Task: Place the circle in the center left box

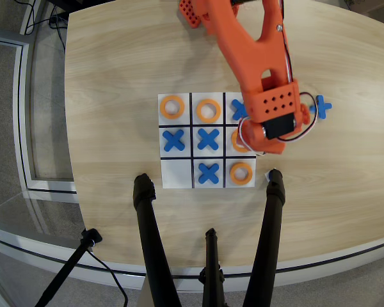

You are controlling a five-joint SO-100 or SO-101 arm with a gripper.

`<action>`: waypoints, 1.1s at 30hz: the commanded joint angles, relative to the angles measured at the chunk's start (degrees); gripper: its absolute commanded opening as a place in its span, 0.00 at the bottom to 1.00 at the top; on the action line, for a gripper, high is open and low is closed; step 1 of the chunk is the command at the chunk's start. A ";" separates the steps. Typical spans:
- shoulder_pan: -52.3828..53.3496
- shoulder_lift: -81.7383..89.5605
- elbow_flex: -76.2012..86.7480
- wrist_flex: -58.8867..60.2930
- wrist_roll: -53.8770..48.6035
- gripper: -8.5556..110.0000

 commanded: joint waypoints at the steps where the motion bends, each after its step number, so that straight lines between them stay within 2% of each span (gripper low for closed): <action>1: 0.79 -1.76 -3.96 -0.44 0.09 0.07; 33: -0.09 -5.71 -1.76 -2.29 0.09 0.07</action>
